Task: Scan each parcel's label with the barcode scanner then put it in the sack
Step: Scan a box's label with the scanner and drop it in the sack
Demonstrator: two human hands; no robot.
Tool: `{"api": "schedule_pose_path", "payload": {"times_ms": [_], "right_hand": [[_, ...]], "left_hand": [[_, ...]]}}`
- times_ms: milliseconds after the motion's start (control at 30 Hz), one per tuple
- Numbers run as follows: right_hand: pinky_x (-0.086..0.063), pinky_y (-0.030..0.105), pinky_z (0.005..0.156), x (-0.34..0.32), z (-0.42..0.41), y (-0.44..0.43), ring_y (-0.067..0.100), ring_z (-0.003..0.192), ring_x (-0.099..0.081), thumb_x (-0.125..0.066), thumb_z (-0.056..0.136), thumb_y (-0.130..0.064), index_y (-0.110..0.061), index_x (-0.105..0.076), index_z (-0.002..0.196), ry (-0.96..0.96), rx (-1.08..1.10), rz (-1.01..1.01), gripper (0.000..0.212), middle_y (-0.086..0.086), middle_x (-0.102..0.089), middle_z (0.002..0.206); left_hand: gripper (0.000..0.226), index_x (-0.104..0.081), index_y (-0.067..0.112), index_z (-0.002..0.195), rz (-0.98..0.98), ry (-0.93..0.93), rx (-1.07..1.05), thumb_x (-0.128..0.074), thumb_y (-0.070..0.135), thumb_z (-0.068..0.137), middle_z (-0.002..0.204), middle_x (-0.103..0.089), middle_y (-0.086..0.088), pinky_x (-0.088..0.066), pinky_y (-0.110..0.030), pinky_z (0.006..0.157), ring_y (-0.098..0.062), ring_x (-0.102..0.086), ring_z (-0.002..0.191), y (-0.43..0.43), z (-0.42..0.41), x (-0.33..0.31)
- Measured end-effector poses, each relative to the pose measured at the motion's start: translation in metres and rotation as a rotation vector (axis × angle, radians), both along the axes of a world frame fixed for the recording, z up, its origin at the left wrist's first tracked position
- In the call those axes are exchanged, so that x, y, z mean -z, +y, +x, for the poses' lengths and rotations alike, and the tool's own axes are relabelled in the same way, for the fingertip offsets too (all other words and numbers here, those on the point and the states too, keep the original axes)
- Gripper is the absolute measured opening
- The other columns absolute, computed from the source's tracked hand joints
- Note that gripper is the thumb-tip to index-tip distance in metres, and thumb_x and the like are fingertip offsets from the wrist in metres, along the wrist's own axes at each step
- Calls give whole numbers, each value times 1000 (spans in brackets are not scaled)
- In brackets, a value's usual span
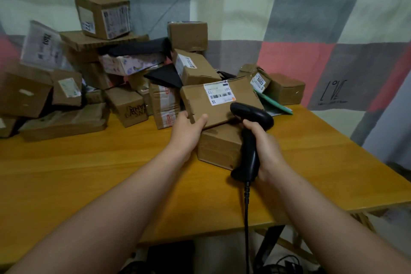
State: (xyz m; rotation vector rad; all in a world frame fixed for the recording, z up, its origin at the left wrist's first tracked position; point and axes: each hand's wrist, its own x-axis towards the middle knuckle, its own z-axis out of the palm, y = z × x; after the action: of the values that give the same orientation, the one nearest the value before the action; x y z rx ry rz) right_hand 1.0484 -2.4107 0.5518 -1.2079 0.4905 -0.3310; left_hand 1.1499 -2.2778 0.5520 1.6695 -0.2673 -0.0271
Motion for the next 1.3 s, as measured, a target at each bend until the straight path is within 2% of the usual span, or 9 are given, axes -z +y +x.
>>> {"api": "schedule_pose_path", "payload": {"times_ms": [233, 300, 400, 500, 700, 767, 933, 1133, 1300], "right_hand": [[-53, 33, 72, 0, -14, 80, 24, 88, -69, -72, 82, -39, -13, -62, 106, 15, -162, -74, 37, 9, -73, 95], [-52, 32, 77, -1, -12, 101, 23, 90, -68, -71, 83, -38, -14, -64, 101, 12, -207, -140, 30, 6, -72, 93], [-47, 25, 74, -6, -10, 122, 17, 94, -63, -71, 84, -37, -22, -62, 94, -43, -172, -361, 20, -3, -67, 92], [-39, 15, 69, -17, -17, 136, 0, 94, -55, -71, 84, -35, -22, -61, 111, -150, -159, -503, 32, -11, -63, 99], [-37, 4, 66, -48, -35, 153, -15, 85, -50, -72, 84, -30, -39, -53, 102, -311, -222, -634, 28, -25, -56, 96], [-38, 7, 68, -52, -39, 159, -11, 88, -53, -71, 85, -29, -35, -55, 108, -327, -254, -634, 29, -21, -59, 98], [-41, 11, 65, -32, -39, 183, 0, 86, -56, -71, 84, -19, -19, -64, 107, -261, -294, -729, 25, -9, -64, 92], [-47, 31, 83, 9, -33, 204, 16, 100, -57, -73, 77, -18, -19, -64, 105, -161, -268, -884, 30, 0, -65, 103], [-41, 19, 67, 18, -35, 205, 8, 88, -60, -74, 82, -27, -24, -66, 101, -187, -298, -798, 21, -7, -67, 90]], "left_hand": [[46, -41, 5, 137, -31, -18, -180, -54, 25, 98, 108, -62, -2, -42, -2, 51, 4, -53, 76, 96, -36, -3], [47, -38, 5, 138, -76, -50, -233, -53, 22, 98, 108, -60, -1, -43, -2, 56, 4, -53, 78, 128, -44, -7], [47, -40, 6, 137, -220, -65, -335, -58, 18, 95, 120, -59, -4, -49, -17, 80, -2, -58, 90, 174, -51, -23], [51, -40, 10, 135, -366, -68, -412, -64, 11, 90, 111, -58, 2, -50, -32, 92, -10, -60, 96, 212, -51, -42], [42, -47, 5, 128, -522, -310, -465, -65, 15, 91, 110, -66, -6, -56, -26, 81, -17, -65, 98, 250, -61, -95], [40, -50, 9, 129, -318, -409, -460, -62, 23, 93, 112, -66, -3, -54, -23, 83, -12, -65, 98, 253, -66, -108], [40, -56, 15, 131, 637, -541, -251, -61, 29, 93, 118, -60, -2, -42, -28, 86, -18, -55, 107, 248, -56, -92], [43, -55, 24, 131, 1082, -388, 16, -61, 37, 90, 126, -61, -1, -44, -37, 96, -20, -56, 115, 235, -24, -45], [66, -38, 29, 143, 1406, -533, -198, -56, 59, 86, 144, -46, 0, -19, -46, 113, -23, -38, 134, 261, -23, -30]]}}
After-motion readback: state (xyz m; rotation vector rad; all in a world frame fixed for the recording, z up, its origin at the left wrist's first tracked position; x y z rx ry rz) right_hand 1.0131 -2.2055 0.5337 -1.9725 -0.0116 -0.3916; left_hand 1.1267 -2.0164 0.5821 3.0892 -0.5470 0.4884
